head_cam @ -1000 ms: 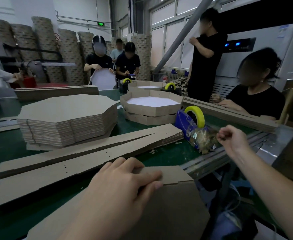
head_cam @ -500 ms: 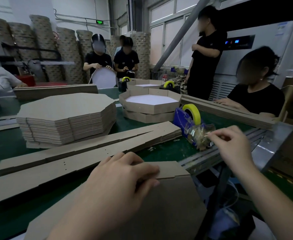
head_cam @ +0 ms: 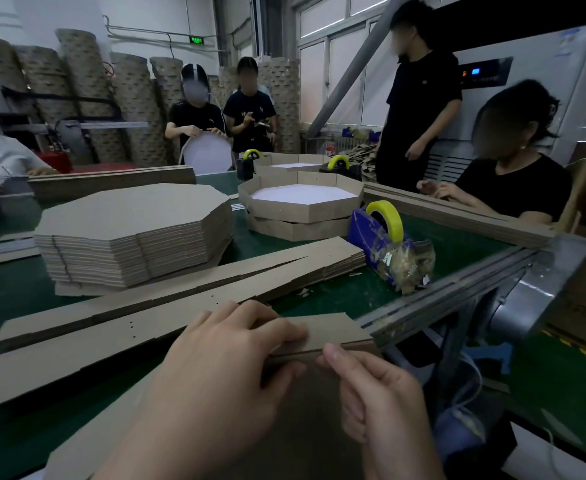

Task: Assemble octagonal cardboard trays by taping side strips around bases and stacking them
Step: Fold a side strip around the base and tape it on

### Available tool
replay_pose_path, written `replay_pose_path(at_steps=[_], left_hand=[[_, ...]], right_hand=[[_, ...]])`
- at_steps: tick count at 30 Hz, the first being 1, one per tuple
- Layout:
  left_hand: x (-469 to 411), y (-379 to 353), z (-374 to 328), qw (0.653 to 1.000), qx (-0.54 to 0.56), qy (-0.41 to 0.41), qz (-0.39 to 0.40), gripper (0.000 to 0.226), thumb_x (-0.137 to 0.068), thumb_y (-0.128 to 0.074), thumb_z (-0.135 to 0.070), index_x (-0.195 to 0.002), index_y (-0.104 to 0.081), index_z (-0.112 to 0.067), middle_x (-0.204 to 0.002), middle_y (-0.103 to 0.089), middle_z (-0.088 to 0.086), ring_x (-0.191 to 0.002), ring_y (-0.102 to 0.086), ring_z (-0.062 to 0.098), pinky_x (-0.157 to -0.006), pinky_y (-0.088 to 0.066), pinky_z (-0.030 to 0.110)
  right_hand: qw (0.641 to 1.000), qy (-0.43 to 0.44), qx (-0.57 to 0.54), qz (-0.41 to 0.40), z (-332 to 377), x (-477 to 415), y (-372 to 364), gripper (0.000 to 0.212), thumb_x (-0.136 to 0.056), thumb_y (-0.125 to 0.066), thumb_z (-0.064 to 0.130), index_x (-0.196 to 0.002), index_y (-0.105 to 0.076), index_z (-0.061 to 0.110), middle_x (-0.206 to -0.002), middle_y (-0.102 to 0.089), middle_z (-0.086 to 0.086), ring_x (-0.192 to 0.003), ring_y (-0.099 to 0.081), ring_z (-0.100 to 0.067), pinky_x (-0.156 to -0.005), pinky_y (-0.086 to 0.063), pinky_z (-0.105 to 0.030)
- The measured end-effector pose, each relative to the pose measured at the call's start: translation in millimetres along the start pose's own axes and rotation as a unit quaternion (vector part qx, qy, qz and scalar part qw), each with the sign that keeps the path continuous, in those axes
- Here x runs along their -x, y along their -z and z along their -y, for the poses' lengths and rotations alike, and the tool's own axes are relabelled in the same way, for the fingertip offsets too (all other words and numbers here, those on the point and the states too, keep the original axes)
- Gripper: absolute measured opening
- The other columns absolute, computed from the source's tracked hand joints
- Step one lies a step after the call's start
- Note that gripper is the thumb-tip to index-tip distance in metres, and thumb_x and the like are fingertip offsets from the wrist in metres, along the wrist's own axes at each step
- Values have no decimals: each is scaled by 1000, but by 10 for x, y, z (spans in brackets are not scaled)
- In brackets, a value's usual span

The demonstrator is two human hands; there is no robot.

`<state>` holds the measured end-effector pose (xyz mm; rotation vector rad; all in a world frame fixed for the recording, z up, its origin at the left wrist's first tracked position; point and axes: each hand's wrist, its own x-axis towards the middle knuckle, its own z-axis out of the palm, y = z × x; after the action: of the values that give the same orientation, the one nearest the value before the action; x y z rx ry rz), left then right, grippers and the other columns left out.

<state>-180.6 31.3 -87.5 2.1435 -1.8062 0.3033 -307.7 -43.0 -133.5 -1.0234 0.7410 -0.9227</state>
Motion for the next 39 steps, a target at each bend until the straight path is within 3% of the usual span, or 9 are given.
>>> replay_pose_path(at_steps=[8, 12, 15, 19, 23, 28, 30, 33, 39], left_hand=[[26, -6, -41, 1000, -10, -14, -26, 31, -69, -62, -49, -98, -70, -41, -94, -66, -15, -81, -65, 14, -67, -52, 30], [36, 25, -40, 1000, 13, -16, -8, 30, -74, -62, -51, -101, -49, -43, -93, -61, -19, -84, -61, 11, -69, -42, 24], [47, 52, -10, 999, 12, -33, 19, 37, -82, -43, -58, -118, -35, -57, -114, -52, -22, -105, -52, 8, -83, -38, 24], [81, 130, 11, 999, 26, -26, 40, 42, -81, -35, -60, -120, -41, -71, -118, -50, -21, -109, -51, 7, -86, -42, 27], [99, 120, 23, 1000, -17, -13, 22, 65, -64, 12, -75, -125, -8, -77, -124, -27, -32, -117, -28, -8, -93, -26, 14], [16, 52, -132, 997, -50, 35, -55, 42, -86, -13, -69, -106, -46, -53, -114, -48, -27, -109, -41, -5, -91, -26, 17], [-3, -2, -182, 994, -66, 52, -67, 33, -87, -20, -70, -91, -42, -46, -110, -51, -24, -105, -45, -2, -79, -28, 19], [-13, -43, -178, 994, -64, 69, -63, 39, -82, -17, -75, -95, -42, -48, -113, -49, -26, -104, -43, -4, -61, -24, 13], [-31, -16, -175, 993, 0, 36, -117, 47, -73, -27, -72, -91, -62, -46, -99, -62, -23, -97, -54, 2, -57, -20, 12]], right_hand=[[999, -23, 14, -17, 0, -15, 2, 34, -45, -73, 39, -53, -71, 6, -35, -29, -2, -27, -19, -9, -34, -14, -13], [999, -39, 23, -3, -12, -25, 21, 35, -45, -73, 40, -53, -71, 7, -35, -28, -2, -27, -19, -9, -34, -14, -13], [997, -59, 41, 37, 4, -35, 69, 37, -44, -73, 44, -53, -72, 8, -35, -28, -1, -27, -20, -9, -34, -14, -14], [983, -102, 93, 121, 54, -52, 140, 47, -38, -76, 47, -65, -76, 8, -39, -35, -3, -30, -22, -9, -35, -14, -16], [974, -120, 101, 166, 84, -75, 165, 38, -47, -76, 42, -69, -77, 11, -40, -34, -1, -30, -22, -8, -34, -16, -16], [970, -118, 86, 193, 101, -58, 132, 27, -50, -74, 40, -57, -72, 14, -38, -31, -1, -29, -22, -9, -36, -15, -17], [969, -116, 89, 197, 103, -51, 123, 31, -47, -74, 41, -57, -70, 12, -38, -31, -2, -29, -22, -9, -36, -15, -17], [968, -114, 102, 200, 103, -72, 155, 45, -53, -72, 38, -76, -71, -1, -37, -31, -2, -28, -23, -9, -35, -17, -17], [957, -108, 161, 217, 179, -115, 184, 29, -51, -71, 41, -61, -74, 14, -39, -38, -4, -31, -26, -11, -39, -16, -22]])
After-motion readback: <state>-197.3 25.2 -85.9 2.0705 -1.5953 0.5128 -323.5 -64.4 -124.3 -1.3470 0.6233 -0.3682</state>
